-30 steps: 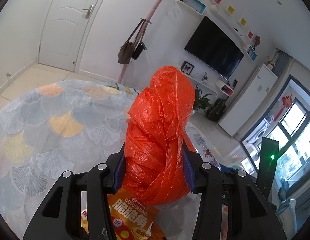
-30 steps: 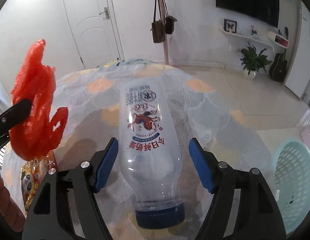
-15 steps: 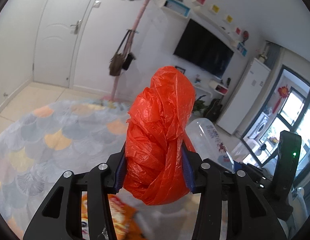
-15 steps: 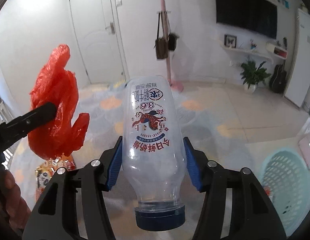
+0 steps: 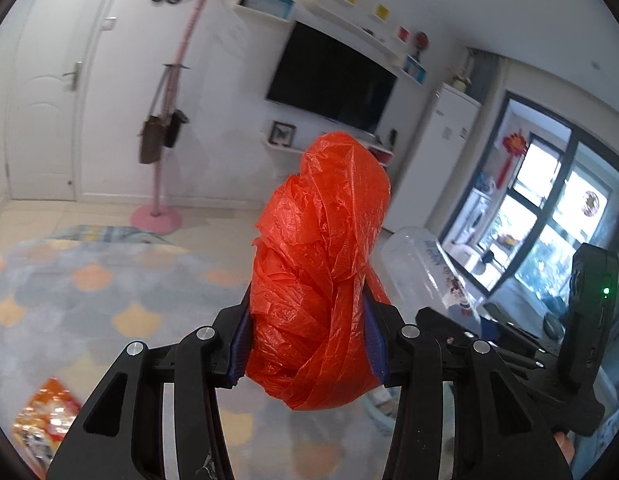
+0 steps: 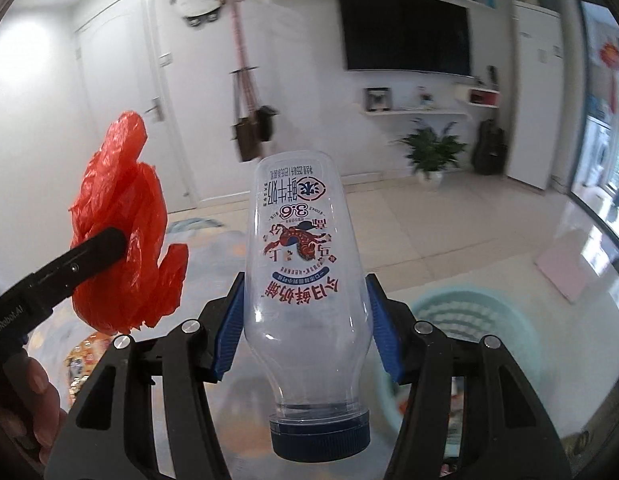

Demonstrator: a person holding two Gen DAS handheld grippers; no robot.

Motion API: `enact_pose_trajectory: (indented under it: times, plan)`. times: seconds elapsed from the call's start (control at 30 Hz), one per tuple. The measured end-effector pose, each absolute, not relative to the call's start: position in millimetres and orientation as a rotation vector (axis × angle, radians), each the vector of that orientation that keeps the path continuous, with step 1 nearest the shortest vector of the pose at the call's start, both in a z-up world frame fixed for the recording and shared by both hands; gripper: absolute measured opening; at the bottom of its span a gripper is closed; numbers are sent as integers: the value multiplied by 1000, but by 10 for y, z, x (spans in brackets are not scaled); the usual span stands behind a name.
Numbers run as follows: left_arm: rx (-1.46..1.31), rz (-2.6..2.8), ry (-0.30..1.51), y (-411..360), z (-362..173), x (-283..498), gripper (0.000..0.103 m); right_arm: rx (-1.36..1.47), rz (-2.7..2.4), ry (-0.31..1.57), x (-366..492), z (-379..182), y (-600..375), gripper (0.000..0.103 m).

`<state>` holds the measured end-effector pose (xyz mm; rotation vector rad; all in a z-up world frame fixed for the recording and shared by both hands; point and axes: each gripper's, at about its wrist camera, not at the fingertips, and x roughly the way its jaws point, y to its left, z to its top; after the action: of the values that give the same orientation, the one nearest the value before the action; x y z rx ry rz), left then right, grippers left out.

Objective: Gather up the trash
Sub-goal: 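Carry red bag and bottle to the blue basket and release both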

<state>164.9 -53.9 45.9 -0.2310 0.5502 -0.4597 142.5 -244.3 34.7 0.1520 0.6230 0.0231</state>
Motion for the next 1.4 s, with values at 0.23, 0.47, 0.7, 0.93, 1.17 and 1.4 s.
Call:
enact_pose_trajectory:
  times: [0.23,0.47,0.7,0.93,1.17,1.4]
  plan:
    - [-191,-542,597,-1202,304,1768,45,247,-88,664,1340,110,-3168,54]
    - [-146,-585,699,-1738,-75,1961,47,352,-171,761,1405,-304,-3683,54]
    - [-22,-551,753,-1968,-410,2023,68,436,-216,867,1548,-783,-4029,57]
    - [-32,-541,762,-1769,-468,2003,68,443,-219,892,1498,-958,-4090,57]
    - [-71,-512,730,-1588,-310,1880,67,397,-165,839,1449,-713,-3823,57]
    - [-113,-468,676,-1127,-94,1711,66,328,-62,764,1382,-393,-3368,56]
